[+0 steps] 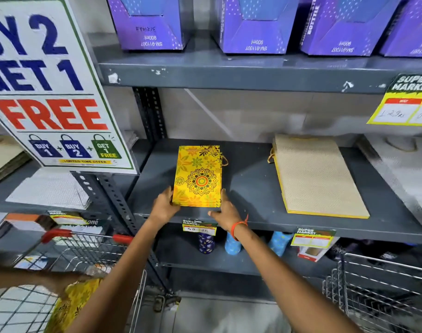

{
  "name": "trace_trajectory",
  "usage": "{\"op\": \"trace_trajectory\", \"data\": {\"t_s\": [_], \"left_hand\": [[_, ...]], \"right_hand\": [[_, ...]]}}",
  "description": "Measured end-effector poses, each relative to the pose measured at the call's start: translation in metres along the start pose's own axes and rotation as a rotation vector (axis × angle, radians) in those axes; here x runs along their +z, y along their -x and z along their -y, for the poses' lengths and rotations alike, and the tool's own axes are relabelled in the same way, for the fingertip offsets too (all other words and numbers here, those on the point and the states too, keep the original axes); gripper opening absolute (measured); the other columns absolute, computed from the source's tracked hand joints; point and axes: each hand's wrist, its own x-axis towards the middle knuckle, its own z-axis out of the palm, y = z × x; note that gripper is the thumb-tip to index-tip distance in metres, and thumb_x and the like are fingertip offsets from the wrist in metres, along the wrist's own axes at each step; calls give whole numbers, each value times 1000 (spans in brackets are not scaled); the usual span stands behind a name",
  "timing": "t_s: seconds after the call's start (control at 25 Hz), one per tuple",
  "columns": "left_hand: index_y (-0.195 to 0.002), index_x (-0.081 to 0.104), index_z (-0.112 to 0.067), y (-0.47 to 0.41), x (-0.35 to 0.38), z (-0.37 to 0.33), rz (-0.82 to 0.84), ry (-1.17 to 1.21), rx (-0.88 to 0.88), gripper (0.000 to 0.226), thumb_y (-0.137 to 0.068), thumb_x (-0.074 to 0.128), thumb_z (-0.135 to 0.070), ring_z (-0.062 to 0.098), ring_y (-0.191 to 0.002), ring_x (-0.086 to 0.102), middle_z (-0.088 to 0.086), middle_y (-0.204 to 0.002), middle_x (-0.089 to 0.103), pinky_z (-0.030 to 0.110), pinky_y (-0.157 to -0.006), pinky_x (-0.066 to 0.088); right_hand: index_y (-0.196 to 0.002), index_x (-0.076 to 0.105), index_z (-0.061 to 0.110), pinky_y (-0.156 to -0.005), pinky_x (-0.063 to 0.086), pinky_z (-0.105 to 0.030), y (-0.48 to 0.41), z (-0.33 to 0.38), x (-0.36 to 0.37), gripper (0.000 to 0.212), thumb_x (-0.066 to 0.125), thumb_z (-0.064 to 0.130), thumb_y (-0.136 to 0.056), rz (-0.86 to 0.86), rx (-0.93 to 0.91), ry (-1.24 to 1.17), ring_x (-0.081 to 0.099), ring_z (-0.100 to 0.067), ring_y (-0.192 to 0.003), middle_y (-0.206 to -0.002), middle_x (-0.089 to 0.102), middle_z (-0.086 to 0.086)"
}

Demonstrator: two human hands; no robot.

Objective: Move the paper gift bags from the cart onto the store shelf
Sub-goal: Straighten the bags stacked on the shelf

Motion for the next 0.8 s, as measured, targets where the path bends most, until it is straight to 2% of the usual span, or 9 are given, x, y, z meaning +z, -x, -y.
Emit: {"op": "trace_trajectory", "data": {"t_s": [0.12,0.24,0.28,0.4,0.44,0.56,0.64,0.72,0.8], "left_hand": [[-127,46,15,-2,-3,5,58,93,21,59,-70,65,21,17,-114,52,32,-130,55,28,-86,51],[-128,41,19,-7,-4,10,98,169,38,67,-66,63,30,8,-111,47,33,-134,49,-3,-69,47],[-128,42,19,-7,-6,10,109,195,37,68,-65,63,30,2,-106,52,31,-133,51,-2,-71,47],[-126,48,15,-7,-9,12,134,232,8,65,-65,67,26,-1,-97,57,15,-123,57,26,-97,48],[-124,51,15,-7,-10,14,144,220,6,63,-65,69,24,-5,-93,57,9,-119,58,26,-98,48],[-121,52,18,-7,-12,13,147,182,33,61,-63,72,22,-25,-80,57,4,-111,56,-7,-70,45],[-122,51,19,-7,-15,11,119,159,40,65,-61,74,21,-6,-94,59,14,-117,58,-9,-68,42],[-125,51,17,-8,-18,10,115,155,26,68,-61,76,19,10,-106,52,23,-123,60,8,-85,45],[-126,50,15,-9,-19,9,116,140,23,71,-61,78,16,12,-107,51,27,-127,58,22,-93,41]], "right_hand": [[-151,15,13,-96,48,-38,4,0,-3,77,60,12,-89,-97,-28,156,58,-34,-117,-128,61,-22],[-149,26,15,-94,51,-42,6,2,-6,67,59,14,-91,-147,-63,259,61,-35,-113,-118,67,-22],[-148,27,15,-94,50,-43,6,2,-7,65,58,16,-91,-148,-69,294,61,-36,-113,-118,67,-21],[-147,32,16,-95,49,-40,6,2,-10,60,57,19,-92,-148,-83,341,61,-35,-114,-120,67,-20],[-146,33,16,-95,49,-39,6,1,-10,59,57,18,-92,-154,-89,335,61,-34,-114,-120,68,-19],[-144,37,14,-95,49,-39,5,0,-11,57,59,17,-91,-159,-99,322,62,-34,-113,-119,68,-20],[-142,41,15,-95,49,-39,4,-1,-11,55,60,18,-91,-158,-96,312,62,-35,-112,-118,68,-21],[-141,43,16,-94,50,-39,4,-1,-11,52,59,19,-91,-150,-90,308,62,-35,-112,-118,68,-21],[-140,44,16,-93,50,-40,3,-2,-11,51,59,20,-91,-149,-93,306,62,-36,-112,-118,68,-21]]}}
